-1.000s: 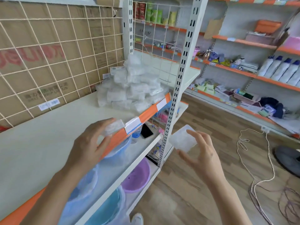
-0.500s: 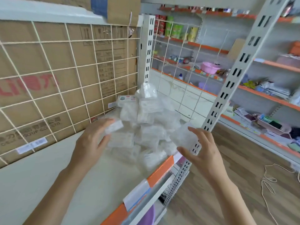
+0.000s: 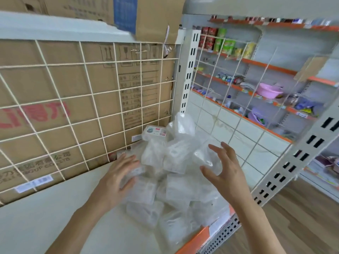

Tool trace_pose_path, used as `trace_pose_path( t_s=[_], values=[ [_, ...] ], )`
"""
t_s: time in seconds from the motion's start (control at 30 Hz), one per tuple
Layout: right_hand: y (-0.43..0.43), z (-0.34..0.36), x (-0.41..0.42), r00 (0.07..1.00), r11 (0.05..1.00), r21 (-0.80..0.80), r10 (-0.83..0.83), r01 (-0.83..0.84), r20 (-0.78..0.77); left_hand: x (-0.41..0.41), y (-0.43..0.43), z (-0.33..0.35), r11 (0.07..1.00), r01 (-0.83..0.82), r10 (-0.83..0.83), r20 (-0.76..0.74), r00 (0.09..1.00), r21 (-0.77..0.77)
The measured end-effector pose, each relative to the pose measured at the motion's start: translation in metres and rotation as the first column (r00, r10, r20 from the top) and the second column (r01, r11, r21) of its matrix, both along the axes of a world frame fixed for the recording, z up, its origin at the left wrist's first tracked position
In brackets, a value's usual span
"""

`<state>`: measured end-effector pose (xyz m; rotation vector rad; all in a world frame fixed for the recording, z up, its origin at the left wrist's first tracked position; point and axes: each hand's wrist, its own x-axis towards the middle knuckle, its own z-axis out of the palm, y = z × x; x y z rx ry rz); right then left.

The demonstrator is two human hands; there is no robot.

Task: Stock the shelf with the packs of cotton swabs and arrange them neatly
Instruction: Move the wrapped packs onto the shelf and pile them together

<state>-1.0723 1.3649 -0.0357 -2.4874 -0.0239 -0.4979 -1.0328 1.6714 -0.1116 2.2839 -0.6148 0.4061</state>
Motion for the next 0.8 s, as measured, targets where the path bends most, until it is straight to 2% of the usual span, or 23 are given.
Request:
trace_pose_path(
  t_s=[0.17, 0.43, 0.63, 0.8],
  values=[
    [0.003, 0.004, 0.016, 0.993, 0.999, -0.042, 0.021, -0.026, -0.114, 0.009, -0.006, -0.002, 1.000, -0.027, 0.027, -0.069, 0.997, 0.000],
    [0.007, 0.003, 0.016, 0.999, 0.998, -0.060, 0.032, -0.032, -0.001, 0.006, -0.003, 0.006, 1.000, 0.015, -0.013, -0.144, 0.989, 0.014],
    [0.003, 0.002, -0.022, 0.992, 1.000, -0.019, -0.018, 0.021, 0.125, -0.019, 0.012, 0.014, 0.997, -0.033, 0.034, -0.020, 0.999, 0.064],
    [0.002, -0.003, -0.050, 0.994, 1.000, -0.008, -0.023, 0.024, 0.111, -0.057, 0.033, 0.024, 0.979, -0.139, 0.137, 0.025, 0.990, 0.146]
  ],
)
